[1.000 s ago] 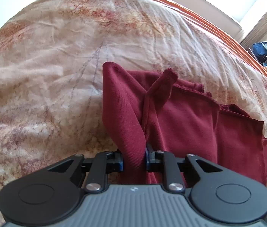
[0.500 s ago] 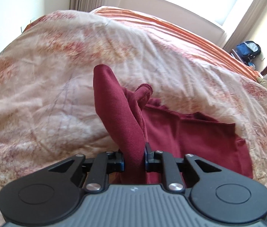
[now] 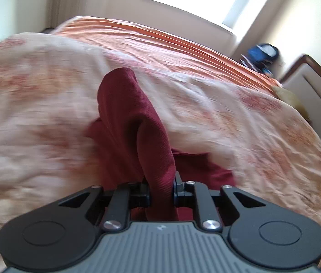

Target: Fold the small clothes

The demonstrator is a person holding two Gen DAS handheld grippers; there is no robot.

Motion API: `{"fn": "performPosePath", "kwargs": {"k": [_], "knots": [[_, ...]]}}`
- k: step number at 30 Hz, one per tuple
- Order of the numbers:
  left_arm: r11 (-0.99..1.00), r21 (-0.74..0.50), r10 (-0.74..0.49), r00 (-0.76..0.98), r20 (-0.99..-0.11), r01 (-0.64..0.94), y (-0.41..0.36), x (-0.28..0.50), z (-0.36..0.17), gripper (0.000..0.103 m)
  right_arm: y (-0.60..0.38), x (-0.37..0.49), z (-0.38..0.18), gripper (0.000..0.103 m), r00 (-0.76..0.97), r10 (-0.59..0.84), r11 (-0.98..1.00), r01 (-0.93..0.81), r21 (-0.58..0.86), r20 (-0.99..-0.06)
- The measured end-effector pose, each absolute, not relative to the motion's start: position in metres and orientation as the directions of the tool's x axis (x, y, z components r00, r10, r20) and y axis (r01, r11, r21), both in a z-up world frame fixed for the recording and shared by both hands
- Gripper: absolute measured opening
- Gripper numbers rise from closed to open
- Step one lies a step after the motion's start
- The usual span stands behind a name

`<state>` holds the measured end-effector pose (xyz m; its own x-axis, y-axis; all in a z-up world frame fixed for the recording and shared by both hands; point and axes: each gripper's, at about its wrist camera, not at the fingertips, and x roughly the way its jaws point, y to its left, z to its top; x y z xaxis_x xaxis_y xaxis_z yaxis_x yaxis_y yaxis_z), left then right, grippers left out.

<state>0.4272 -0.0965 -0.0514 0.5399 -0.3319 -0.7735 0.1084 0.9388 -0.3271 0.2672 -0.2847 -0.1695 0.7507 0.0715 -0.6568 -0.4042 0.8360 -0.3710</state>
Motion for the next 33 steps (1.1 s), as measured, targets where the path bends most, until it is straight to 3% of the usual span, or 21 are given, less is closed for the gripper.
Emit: {"fn": "performPosePath", "kwargs": {"k": [7,11,14,18,24,33], "knots": [[0.916,-0.323,-0.395,0.397,-0.829,0.237,-0.228,0.446,-0.096,0.021,-0.347,0.235,-0.173,0.103,0.722,0.017,0.849,-0.377,-0.372,-0.692],[0.92,-0.295,-0.37,0.319,-0.873,0.259,-0.262,0.441,-0.122,0.042,-0.372,0.232,-0.18,0.103,0.697,-0.013,0.867,-0.349,-0.355,-0.717],[0.906,-0.325,-0.401,0.302,-0.865,0.27,-0.266,0.432,-0.126,0.049,-0.384,0.23,-0.18,0.103,0.689,-0.021,0.889,-0.318,-0.329,-0.725],[0.897,-0.34,-0.421,0.312,-0.852,0.282,-0.26,0.428,-0.122,0.075,-0.392,0.236,-0.179,0.103,0.685,-0.028,0.906,-0.29,-0.308,-0.728],[0.924,-0.27,-0.361,0.386,-0.849,0.27,-0.241,0.425,-0.107,0.096,-0.391,0.244,-0.176,0.103,0.683,-0.022,0.917,-0.277,-0.287,-0.73],[0.98,-0.163,-0.197,0.5,-0.844,0.111,-0.171,0.412,-0.1,0.102,-0.379,0.261,-0.166,0.103,0.661,0.017,0.937,-0.273,-0.218,-0.75]]}}
